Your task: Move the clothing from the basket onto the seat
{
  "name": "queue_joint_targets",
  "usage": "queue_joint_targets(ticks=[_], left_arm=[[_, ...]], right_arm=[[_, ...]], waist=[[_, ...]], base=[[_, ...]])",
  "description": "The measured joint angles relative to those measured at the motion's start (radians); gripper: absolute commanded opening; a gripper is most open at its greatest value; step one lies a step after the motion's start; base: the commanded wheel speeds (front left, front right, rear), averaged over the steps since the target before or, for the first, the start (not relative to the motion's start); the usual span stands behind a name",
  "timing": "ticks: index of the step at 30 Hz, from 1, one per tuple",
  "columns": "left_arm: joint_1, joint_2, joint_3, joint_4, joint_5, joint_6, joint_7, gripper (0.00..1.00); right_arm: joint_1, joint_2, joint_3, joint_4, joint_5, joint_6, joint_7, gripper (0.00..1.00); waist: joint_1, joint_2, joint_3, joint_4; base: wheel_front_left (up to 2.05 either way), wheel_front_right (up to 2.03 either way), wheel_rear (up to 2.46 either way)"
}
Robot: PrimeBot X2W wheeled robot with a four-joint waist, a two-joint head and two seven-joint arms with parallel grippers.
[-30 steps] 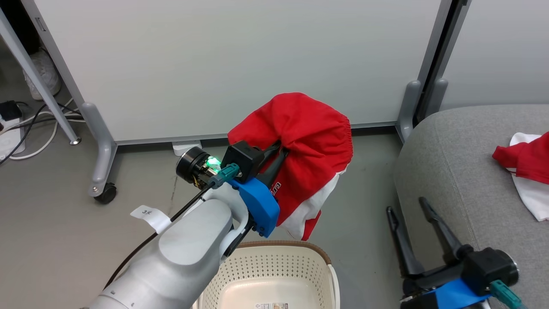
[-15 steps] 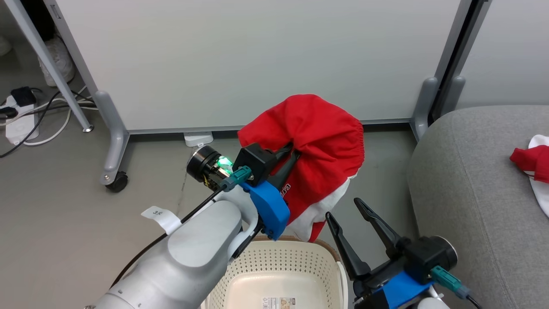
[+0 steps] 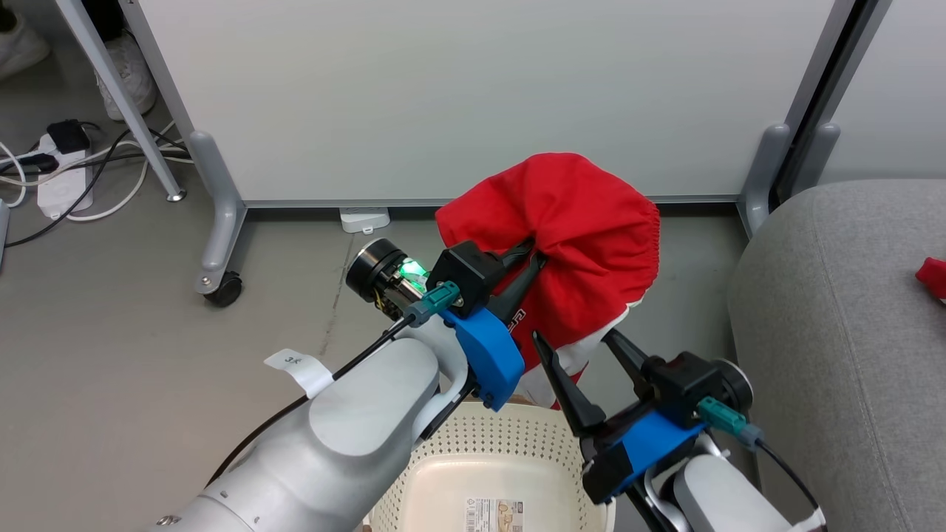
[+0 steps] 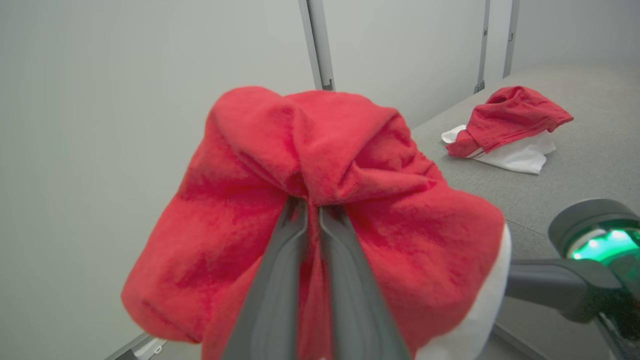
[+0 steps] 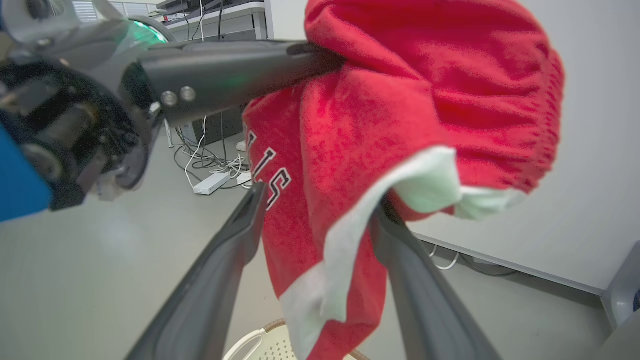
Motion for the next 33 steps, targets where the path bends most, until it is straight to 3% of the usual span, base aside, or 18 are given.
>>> queue_joint_targets(ticks=[3, 4, 5, 33], left_arm=[[-0.001, -0.002, -0.002, -0.001, 0.000, 0.000, -0.001, 0.00], [-0.001, -0.002, -0.003, -0.001, 0.000, 0.000, -0.001, 0.00], [-0.001, -0.002, -0.003, -0.002, 0.000, 0.000, -0.001, 0.00], [-0.006, -0.004, -0.009, -0.002, -0.001, 0.000, -0.004, 0.00]], right_arm=[[-0.035, 0.004, 0.000, 0.015, 0.002, 0.000, 0.000, 1.00], [-0.041, 0.005, 0.001, 0.020, 0.003, 0.000, 0.000, 0.45], [-0.046, 0.006, 0.000, 0.024, 0.004, 0.000, 0.000, 0.00], [-0.051, 0.009, -0.004, 0.015, 0.012, 0.000, 0.000, 0.00]], waist=[[0.0000, 0.0000, 0.002, 0.005], [0.0000, -0.0001, 0.002, 0.006], [0.0000, -0.0001, 0.002, 0.007], [-0.0001, 0.0000, -0.007, 0.006]], base=[[0.00, 0.00, 0.00], [0.00, 0.00, 0.00], [0.00, 0.00, 0.00], [0.00, 0.00, 0.00]])
